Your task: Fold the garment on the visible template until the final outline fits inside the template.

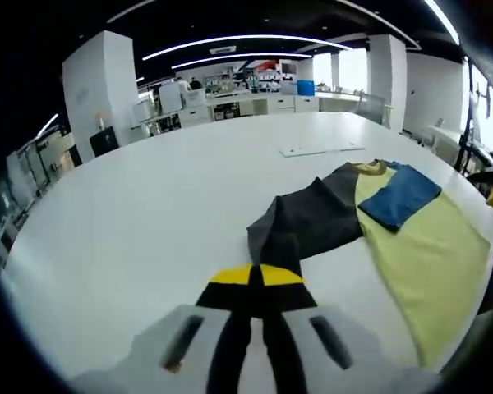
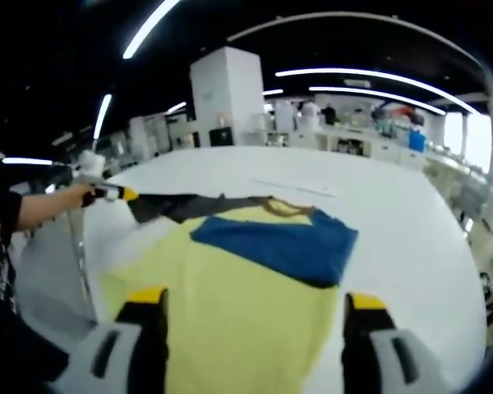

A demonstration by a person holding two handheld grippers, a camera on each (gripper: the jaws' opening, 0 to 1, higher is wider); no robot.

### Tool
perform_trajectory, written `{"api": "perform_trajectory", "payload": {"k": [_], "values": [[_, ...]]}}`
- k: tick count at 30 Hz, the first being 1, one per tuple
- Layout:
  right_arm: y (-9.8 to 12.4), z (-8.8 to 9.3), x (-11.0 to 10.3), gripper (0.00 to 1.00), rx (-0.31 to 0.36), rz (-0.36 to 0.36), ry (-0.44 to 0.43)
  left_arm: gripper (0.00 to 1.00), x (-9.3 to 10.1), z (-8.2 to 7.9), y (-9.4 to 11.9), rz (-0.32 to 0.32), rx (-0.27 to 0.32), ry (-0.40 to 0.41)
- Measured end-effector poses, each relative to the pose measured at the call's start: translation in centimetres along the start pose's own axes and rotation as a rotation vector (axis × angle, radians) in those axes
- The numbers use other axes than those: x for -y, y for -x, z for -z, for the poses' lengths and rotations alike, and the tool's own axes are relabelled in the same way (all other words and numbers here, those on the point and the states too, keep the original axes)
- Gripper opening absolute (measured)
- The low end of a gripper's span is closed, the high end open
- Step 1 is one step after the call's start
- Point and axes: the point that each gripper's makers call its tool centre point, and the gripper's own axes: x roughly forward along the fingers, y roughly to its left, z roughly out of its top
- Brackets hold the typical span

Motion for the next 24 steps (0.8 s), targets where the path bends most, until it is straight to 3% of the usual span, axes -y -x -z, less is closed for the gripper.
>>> {"api": "perform_trajectory", "payload": {"k": [7, 12, 16, 24], "values": [[0.4, 0.2, 0.1, 0.88, -0.005, 0.005, -0.003, 0.00, -2.0, -0.2, 0.0, -0.041, -0.011, -0.020], [0.6, 0.3, -0.4, 0.92, -0.014, -0.019, 0.016, 0.00, -5.1, -0.2, -0.9, -0.069, -0.013, -0.028], [0.7, 0.5, -1.3, 0.94, -0.017, -0.053, 0.012, 0.00, -6.4, 0.3, -0.6, -0.106, -0.031, -0.008], [0.5, 1.4, -1.3, 0.95, -0.049, -0.055, 0.011, 0.00, -5.3, 1.2, -0.3, -0.102, -0.033, 0.044]]}}
